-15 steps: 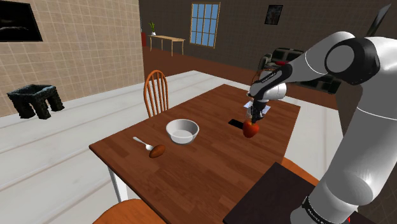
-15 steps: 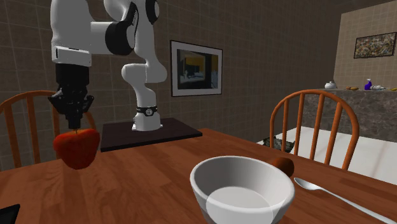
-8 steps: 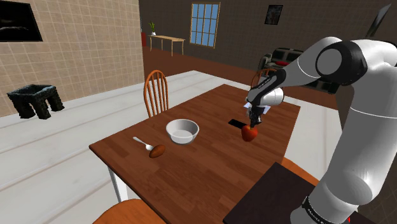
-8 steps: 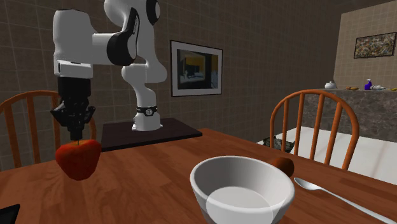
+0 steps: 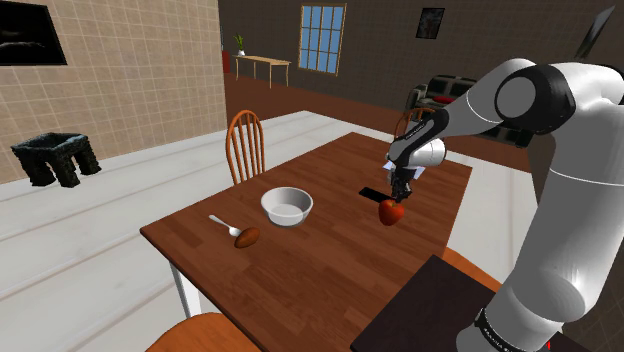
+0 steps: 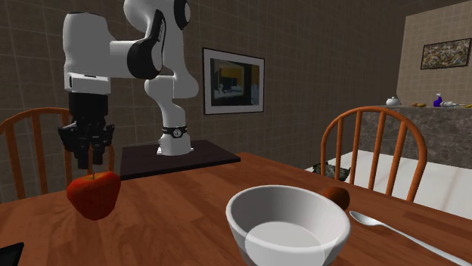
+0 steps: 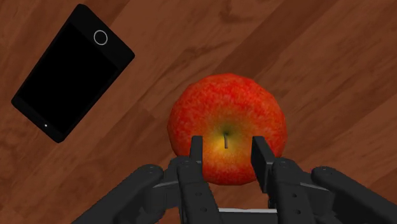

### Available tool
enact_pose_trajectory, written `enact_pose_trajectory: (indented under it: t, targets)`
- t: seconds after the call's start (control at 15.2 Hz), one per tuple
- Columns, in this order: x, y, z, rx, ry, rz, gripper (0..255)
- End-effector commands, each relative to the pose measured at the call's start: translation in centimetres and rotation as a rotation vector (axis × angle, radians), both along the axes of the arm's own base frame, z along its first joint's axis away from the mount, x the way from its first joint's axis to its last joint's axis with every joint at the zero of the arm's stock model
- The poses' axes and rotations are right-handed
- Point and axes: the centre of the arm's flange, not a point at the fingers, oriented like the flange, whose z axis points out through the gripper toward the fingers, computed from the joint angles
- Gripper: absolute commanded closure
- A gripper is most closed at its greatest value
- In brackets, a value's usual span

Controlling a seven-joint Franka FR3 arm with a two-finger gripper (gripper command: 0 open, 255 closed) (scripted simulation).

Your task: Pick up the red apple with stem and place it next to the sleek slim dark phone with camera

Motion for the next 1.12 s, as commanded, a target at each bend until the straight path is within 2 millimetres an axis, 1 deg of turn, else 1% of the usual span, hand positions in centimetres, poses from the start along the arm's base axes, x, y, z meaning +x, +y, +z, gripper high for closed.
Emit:
enact_pose_trajectory:
  t: [0.0,0.26,0.46,0.53,1.06]
  targets:
    - [0.0,0.0,0.0,0.000,0.000,0.000,0]
    - [0.0,0.0,0.0,0.000,0.000,0.000,0]
    - [-0.2,0.3,4.0,0.000,0.000,0.000,0]
    - [-0.2,0.3,5.0,0.000,0.000,0.000,0]
    - [-0.2,0.3,5.0,0.000,0.000,0.000,0]
